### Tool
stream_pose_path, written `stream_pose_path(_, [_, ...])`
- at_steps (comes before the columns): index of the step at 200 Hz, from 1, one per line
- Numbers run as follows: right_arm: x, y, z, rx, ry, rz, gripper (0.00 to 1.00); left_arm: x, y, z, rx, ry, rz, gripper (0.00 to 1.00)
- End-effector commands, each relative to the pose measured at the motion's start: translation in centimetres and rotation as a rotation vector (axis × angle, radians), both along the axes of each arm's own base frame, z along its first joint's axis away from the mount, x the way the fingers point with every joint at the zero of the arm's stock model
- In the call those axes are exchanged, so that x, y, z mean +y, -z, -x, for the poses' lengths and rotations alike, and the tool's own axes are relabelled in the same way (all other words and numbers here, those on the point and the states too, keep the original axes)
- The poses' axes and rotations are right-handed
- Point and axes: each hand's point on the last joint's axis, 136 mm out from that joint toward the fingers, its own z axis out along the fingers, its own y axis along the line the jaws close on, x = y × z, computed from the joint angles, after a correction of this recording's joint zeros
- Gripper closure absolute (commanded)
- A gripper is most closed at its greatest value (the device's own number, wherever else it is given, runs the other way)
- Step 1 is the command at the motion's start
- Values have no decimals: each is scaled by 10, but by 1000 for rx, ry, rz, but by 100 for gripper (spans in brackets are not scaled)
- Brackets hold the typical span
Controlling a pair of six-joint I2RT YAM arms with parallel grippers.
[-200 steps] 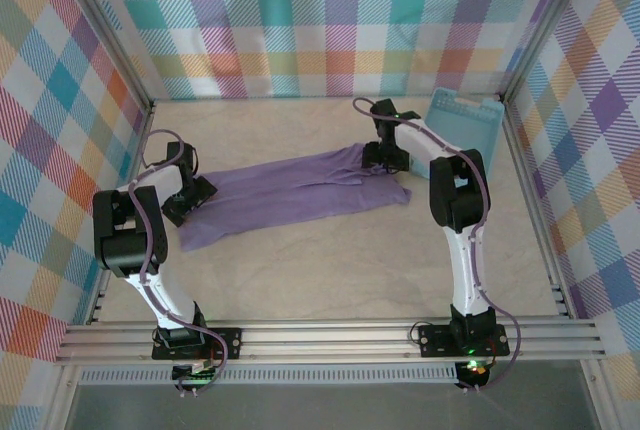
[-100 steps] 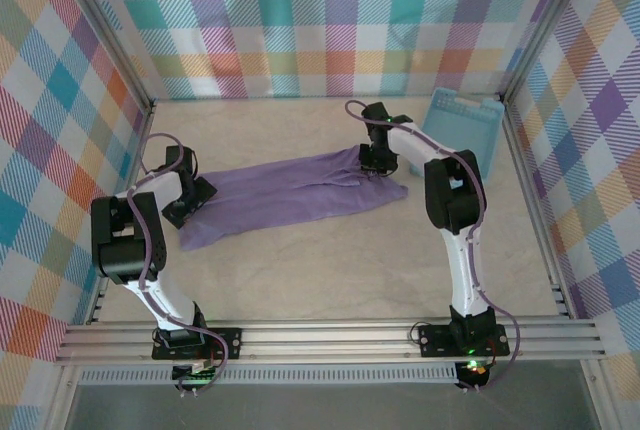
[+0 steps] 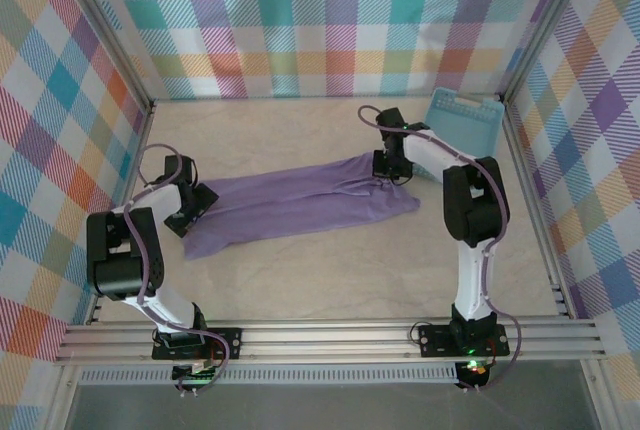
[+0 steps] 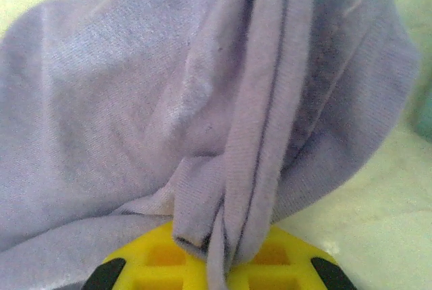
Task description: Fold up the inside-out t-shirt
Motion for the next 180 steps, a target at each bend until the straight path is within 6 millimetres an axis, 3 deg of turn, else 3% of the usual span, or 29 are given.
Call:
stream_pose_path(1, [-17, -47, -2, -96, -17, 62, 100, -14, 9, 28, 81, 13, 19, 7])
stream_pose_path(26, [-16, -71, 2, -127, -56, 117, 100, -14, 8, 36, 96, 22, -16, 7])
stream_pose_path(81, [-11, -96, 6, -145, -121, 241, 100, -11, 11, 45, 124, 27, -52, 7])
stream_pose_path(105, [-12, -119, 6, -169, -151, 324, 100, -17, 11, 45, 131, 55, -58, 7])
stream_pose_path(126, [-29, -149, 4, -205, -151, 418, 100, -38, 12, 45, 132, 105, -58, 7])
stream_pose_path(149, [-45, -178, 2, -231, -173, 514, 100, -74, 12, 47, 119, 180, -45, 7])
stream_pose_path(180, [-64, -202, -3, -245, -222, 677, 100, -128, -11, 45, 48, 290, -4, 7])
